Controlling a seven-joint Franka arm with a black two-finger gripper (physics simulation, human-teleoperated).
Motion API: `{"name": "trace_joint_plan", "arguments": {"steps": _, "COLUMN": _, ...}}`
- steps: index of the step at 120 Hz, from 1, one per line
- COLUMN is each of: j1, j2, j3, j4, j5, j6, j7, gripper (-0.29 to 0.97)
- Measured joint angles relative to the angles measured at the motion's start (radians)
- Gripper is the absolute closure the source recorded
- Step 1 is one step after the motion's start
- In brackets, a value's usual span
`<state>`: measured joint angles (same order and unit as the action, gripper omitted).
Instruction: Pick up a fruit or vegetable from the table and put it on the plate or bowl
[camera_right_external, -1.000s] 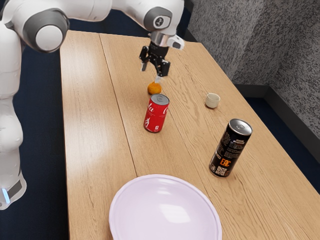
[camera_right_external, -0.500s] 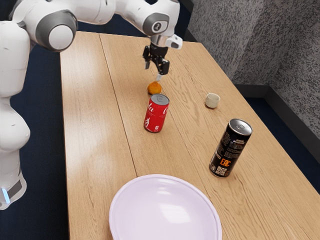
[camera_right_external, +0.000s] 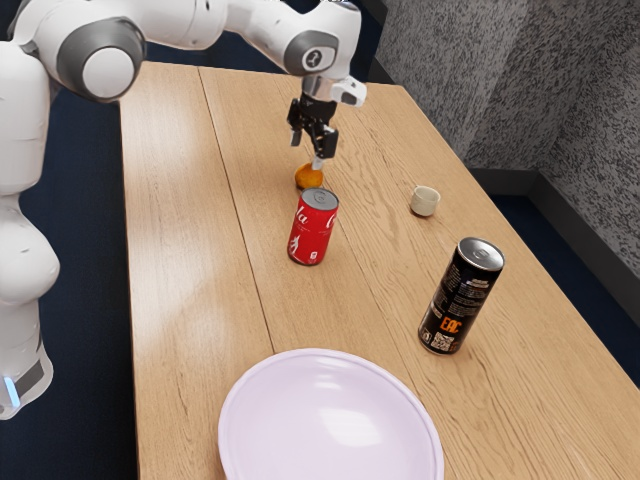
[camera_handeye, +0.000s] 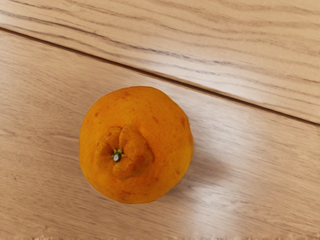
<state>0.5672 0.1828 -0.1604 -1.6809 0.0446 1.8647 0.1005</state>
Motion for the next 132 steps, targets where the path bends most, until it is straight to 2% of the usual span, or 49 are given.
{"name": "trace_joint_plan", "arguments": {"steps": 36, "j1": 0.013, "j2": -0.034, "j3": 0.017, "j4": -0.036, "j5": 0.006, "j6": -0.001, "j7": 0.023, "gripper": 0.0}}
{"name": "trace_joint_plan", "arguments": {"steps": 78, "j1": 0.028, "j2": 0.025, "j3": 0.007, "j4": -0.004, "j5": 0.001, "j6": 0.046, "j7": 0.053, "gripper": 0.0}}
{"name": "trace_joint_plan", "arguments": {"steps": 132, "j1": 0.02, "j2": 0.096, "j3": 0.001, "j4": -0.014, "j5": -0.04, "j6": 0.092, "j7": 0.08, "gripper": 0.0}}
